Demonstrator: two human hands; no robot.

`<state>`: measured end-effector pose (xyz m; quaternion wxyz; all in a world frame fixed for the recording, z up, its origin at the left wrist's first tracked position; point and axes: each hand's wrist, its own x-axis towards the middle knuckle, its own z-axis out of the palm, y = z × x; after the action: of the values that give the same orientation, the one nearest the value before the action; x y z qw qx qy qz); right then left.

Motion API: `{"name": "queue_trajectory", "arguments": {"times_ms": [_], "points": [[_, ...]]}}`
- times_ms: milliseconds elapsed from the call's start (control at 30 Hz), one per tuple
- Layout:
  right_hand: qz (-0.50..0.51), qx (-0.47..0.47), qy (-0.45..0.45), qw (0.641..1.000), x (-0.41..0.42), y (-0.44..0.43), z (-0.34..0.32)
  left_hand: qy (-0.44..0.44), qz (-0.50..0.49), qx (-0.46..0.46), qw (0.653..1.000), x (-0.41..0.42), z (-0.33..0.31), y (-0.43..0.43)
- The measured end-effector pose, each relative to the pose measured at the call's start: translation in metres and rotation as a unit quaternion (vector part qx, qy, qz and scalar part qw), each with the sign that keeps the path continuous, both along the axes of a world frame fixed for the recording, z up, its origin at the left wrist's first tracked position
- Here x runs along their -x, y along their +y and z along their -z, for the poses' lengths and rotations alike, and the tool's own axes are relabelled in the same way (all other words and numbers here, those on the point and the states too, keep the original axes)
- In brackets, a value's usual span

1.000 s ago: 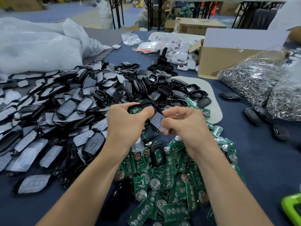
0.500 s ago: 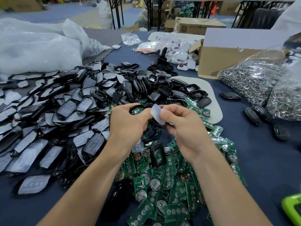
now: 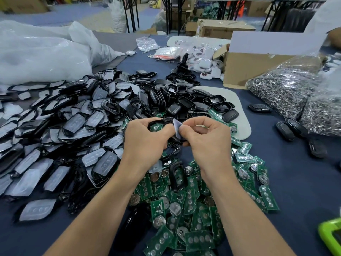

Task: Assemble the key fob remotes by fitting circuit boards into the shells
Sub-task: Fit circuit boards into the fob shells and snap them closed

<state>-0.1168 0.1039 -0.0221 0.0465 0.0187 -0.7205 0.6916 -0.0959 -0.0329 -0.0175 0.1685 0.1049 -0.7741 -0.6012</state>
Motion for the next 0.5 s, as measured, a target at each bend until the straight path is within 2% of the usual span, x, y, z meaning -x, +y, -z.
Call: {"name": "queue_trajectory", "arguments": {"times_ms": [167,233,367,500], "points": [[0.042,0.010,0.007,0.999,0.0030,0.0032,0.0013,-0.014,0.072,-0.119,0.990,0.0005,-0.0018,-0.0047],[0.059,-0.004,0.018,0.998,0.0027,0.0037,0.0012,-0.013,0.076,-0.091,0.993,-0.0003,-0.0001,-0.0047],[0.031,-0.026,0.015,0.999,0.0009,0.0032,0.0005,0.007,0.007,-0.004,1.000,-0.0002,-0.0018,-0.0012],[-0.072,0.076,-0.095,0.990,0.0010,0.0026,-0.0035,0.014,-0.005,-0.028,0.999,0.0008,-0.0030,-0.0015]]}}
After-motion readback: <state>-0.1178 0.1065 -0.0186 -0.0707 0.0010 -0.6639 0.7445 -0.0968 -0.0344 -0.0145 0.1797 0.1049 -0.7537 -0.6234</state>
